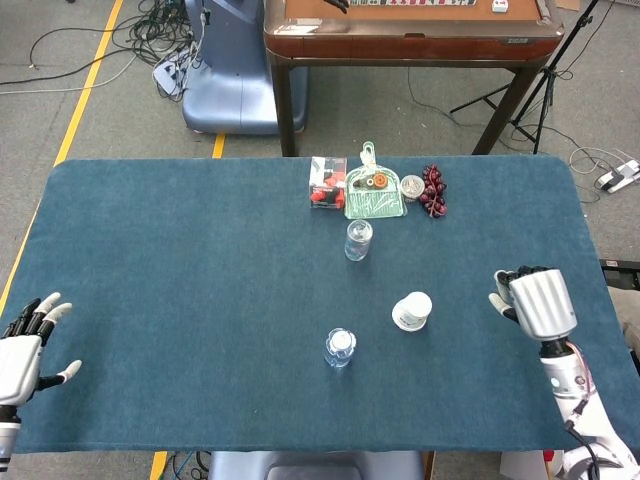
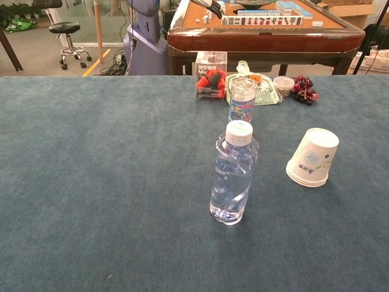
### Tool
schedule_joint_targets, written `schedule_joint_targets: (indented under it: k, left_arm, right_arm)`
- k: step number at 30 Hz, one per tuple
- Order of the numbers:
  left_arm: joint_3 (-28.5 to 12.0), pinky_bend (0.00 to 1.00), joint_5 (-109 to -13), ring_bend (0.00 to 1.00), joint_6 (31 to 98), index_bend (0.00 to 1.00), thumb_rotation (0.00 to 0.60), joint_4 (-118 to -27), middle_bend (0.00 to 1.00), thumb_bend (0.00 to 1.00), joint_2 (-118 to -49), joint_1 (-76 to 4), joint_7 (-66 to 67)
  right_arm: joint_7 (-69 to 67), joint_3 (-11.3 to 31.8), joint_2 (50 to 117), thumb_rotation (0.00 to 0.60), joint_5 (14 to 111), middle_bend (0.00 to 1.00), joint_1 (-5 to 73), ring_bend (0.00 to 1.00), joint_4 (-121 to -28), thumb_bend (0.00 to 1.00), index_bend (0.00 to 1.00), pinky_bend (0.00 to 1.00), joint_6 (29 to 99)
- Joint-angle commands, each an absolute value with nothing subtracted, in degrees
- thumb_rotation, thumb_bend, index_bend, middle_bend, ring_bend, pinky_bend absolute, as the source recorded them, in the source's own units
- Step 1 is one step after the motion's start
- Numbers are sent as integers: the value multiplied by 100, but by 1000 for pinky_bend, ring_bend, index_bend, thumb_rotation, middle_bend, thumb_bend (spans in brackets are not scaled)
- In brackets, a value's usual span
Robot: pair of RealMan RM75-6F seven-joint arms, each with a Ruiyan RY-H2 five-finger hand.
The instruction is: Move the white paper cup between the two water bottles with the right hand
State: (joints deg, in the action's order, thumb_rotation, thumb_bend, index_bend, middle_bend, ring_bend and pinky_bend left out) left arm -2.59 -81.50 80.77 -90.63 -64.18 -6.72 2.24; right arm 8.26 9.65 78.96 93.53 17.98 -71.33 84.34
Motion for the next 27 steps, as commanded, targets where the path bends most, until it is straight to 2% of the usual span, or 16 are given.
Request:
schedule_joint_targets:
  k: [1, 9, 27]
  left_arm:
    - [-266, 177, -8139, 0, 8083, 163, 600, -9066, 0, 201, -6406, -664, 208]
    - [-274, 190, -8124, 0, 8112, 163, 600, -9089, 0, 201, -6367, -639, 174]
    - [-272, 202, -8085, 0, 8114, 163, 600, -9138, 0, 201, -6322, -607, 217]
  right_arm:
    - [877, 942, 8142, 600, 9326, 1000, 1986, 1000, -6836, 0, 1000, 1000, 8167]
    - [669, 769, 8471, 600, 9246, 1000, 2213, 1000, -6502, 0, 1000, 1000, 7769]
    - [456, 418, 9039, 600, 9318, 1000, 2509, 1000, -5988, 0, 1000, 1000, 7395]
